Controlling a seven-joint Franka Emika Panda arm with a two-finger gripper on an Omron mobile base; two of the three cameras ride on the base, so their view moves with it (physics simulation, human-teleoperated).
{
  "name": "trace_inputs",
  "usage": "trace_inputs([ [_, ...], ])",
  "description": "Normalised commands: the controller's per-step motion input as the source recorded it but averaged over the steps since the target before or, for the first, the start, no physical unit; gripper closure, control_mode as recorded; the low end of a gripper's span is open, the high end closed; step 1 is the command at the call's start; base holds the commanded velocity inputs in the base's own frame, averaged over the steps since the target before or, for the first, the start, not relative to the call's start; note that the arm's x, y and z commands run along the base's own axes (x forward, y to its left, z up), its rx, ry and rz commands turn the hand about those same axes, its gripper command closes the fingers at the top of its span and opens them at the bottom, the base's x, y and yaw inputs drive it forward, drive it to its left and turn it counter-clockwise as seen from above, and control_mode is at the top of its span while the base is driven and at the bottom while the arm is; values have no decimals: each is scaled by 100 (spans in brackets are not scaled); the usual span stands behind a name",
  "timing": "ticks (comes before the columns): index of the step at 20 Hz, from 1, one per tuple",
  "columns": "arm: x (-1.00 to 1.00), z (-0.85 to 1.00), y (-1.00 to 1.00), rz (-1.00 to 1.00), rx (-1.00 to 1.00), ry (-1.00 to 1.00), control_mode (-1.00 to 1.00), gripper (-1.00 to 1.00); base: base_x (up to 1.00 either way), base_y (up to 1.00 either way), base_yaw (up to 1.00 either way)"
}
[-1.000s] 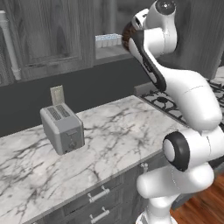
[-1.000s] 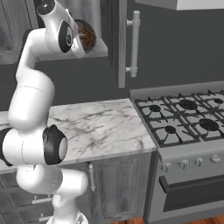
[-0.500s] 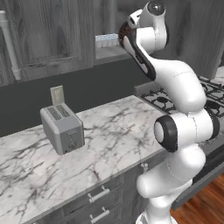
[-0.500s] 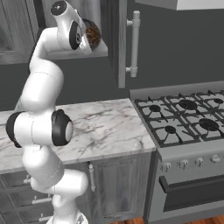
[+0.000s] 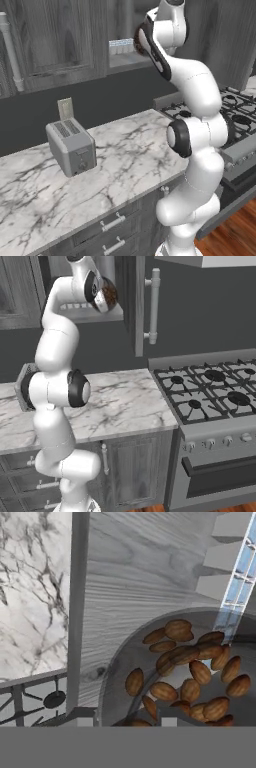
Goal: Pick the jar and jar from the dining table and place them in the open cabinet. Close the cabinet after placing the objects.
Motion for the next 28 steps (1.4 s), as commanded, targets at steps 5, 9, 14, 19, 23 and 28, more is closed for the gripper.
trace_inputs([
  [5, 17, -18, 0, 0, 0, 13, -100, 100, 0, 0, 0],
  [9, 1, -25, 0, 0, 0, 9, -100, 100, 0, 0, 0],
  [14, 4, -15, 8, 0, 0, 4, -100, -100, 0, 0, 0],
  [19, 0, 5, 3, 0, -2, -13, -100, -100, 0, 0, 0],
  [23, -10, 1, 6, 0, -5, -19, -100, -100, 0, 0, 0],
  [28, -54, -13, 18, 0, -1, -19, -100, -100, 0, 0, 0],
])
